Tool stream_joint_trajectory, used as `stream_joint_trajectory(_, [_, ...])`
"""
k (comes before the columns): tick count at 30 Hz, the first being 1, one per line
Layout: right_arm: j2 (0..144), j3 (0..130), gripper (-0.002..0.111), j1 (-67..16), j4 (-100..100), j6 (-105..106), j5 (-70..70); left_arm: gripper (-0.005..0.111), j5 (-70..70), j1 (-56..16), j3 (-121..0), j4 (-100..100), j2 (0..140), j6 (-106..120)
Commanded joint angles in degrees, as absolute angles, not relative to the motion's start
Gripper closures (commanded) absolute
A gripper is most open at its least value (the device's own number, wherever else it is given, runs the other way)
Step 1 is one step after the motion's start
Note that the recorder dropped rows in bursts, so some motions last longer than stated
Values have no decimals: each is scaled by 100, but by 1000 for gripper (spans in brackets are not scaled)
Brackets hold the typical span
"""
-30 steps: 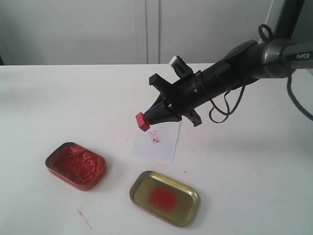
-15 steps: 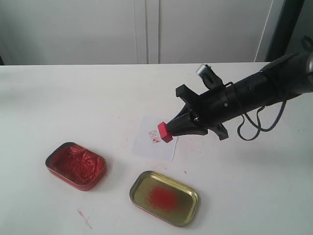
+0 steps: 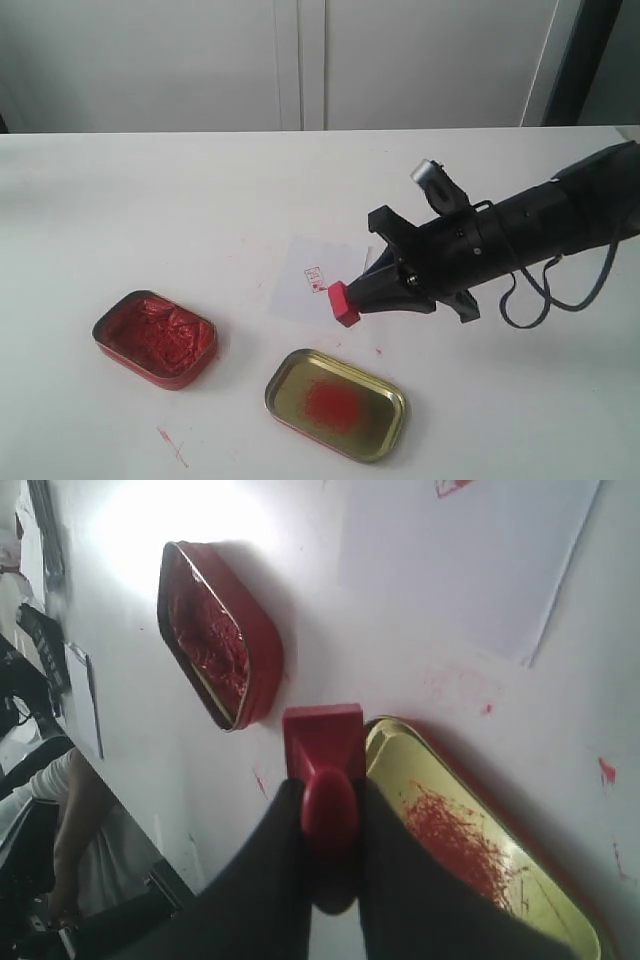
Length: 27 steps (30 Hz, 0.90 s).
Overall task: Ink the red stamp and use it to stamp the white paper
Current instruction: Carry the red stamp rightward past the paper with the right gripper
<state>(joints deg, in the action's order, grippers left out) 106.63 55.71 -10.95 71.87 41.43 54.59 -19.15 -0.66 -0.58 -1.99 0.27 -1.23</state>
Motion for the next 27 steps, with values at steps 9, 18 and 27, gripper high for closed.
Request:
stream_joint_trajectory(9, [10340, 4745, 108, -271, 7285, 4855, 5470, 107, -1954, -54, 0, -196, 0, -124])
stream_joint_trajectory(18, [10358, 4357, 108, 0, 7672, 5436, 5254, 107, -1954, -54, 0, -196, 0, -124])
stream_joint_trajectory(27, [10466, 4318, 108, -7, 8218, 5548, 5011, 107, -1954, -54, 0, -196, 0, -124])
